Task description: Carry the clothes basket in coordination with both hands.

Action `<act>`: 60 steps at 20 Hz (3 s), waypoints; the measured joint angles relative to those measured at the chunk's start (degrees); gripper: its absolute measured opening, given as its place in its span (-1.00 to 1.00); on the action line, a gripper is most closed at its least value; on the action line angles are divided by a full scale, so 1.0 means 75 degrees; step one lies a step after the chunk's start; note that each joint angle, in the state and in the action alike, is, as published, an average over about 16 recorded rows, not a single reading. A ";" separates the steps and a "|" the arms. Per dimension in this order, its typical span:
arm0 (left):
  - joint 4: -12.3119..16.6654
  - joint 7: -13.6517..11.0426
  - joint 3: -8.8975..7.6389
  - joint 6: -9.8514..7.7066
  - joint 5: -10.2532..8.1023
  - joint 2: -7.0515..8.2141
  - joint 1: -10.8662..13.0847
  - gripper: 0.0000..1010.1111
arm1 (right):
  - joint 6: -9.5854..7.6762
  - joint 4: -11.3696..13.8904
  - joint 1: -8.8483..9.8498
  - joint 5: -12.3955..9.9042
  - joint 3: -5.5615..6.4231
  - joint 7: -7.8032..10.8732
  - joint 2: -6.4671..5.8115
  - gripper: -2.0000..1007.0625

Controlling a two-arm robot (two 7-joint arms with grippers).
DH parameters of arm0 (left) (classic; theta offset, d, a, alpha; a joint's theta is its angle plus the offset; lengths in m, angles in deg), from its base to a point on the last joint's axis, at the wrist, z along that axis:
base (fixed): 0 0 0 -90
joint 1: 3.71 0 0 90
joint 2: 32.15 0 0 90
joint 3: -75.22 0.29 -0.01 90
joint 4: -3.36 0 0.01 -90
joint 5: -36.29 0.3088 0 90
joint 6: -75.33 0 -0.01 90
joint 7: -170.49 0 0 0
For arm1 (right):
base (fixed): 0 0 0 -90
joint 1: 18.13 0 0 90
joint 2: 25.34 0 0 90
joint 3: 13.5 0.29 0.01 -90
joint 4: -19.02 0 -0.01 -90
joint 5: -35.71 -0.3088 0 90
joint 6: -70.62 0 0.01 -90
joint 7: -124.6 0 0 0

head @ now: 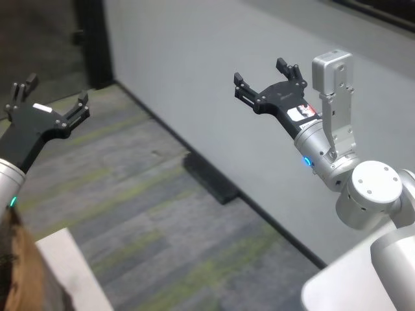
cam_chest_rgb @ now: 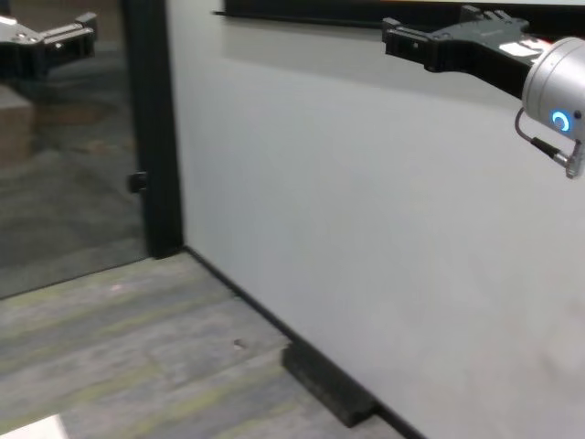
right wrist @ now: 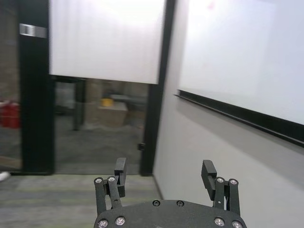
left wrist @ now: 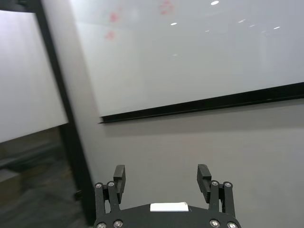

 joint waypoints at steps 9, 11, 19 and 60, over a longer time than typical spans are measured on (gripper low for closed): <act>-0.0003 -0.0001 0.0000 0.0005 -0.0002 0.0002 -0.0001 0.98 | 0.0000 -0.0001 -0.0001 -0.0001 -0.0001 0.0001 -0.0001 0.99; -0.0003 -0.0001 0.0001 0.0006 -0.0002 0.0002 -0.0001 0.98 | 0.0000 -0.0001 -0.0001 -0.0001 -0.0001 0.0000 -0.0001 0.99; -0.0003 -0.0001 0.0001 0.0007 -0.0002 0.0002 -0.0001 0.98 | 0.0000 -0.0001 -0.0001 -0.0001 -0.0001 0.0000 -0.0001 0.99; -0.0004 -0.0001 0.0001 0.0007 -0.0002 0.0002 -0.0002 0.98 | -0.0001 0.0000 -0.0001 -0.0001 -0.0001 0.0000 -0.0001 -0.88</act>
